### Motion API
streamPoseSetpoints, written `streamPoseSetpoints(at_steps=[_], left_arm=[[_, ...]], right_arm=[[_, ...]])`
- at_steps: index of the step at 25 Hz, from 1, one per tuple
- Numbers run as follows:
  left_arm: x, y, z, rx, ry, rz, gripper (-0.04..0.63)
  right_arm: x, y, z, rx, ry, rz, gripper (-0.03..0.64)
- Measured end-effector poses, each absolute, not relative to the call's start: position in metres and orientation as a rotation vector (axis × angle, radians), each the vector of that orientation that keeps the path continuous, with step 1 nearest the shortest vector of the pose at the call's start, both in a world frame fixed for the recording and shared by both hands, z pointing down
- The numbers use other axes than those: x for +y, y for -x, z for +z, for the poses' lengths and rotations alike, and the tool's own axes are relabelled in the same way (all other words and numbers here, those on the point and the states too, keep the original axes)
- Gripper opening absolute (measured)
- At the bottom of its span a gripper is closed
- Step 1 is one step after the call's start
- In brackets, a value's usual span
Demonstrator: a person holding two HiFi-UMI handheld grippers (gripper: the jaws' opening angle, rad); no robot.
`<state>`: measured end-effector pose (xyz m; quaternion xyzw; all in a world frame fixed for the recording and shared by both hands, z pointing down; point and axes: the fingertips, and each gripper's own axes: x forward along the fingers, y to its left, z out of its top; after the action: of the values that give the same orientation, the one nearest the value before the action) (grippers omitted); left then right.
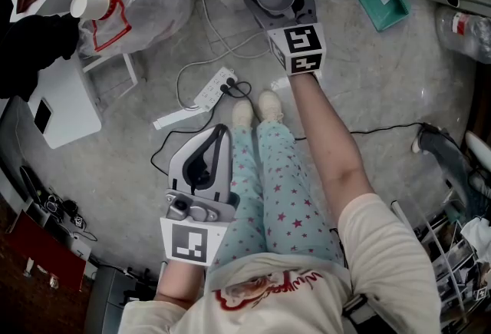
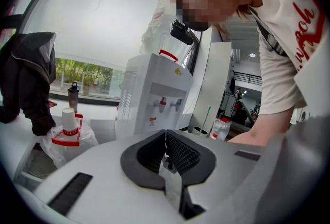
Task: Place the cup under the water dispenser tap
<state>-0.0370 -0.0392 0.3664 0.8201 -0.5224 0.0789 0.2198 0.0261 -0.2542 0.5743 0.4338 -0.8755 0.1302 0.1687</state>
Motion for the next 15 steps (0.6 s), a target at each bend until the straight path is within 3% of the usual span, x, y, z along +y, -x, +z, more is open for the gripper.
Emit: streamPoseSetpoints(at_steps=[15], left_arm=[[-0.0364, 0.0368, 0.3603, -1.447, -2.282, 0.214, 0.021]], right_arm=[[-0.2548, -0.0255, 0.5659, -2.483, -1.232, 0.339, 0.348]])
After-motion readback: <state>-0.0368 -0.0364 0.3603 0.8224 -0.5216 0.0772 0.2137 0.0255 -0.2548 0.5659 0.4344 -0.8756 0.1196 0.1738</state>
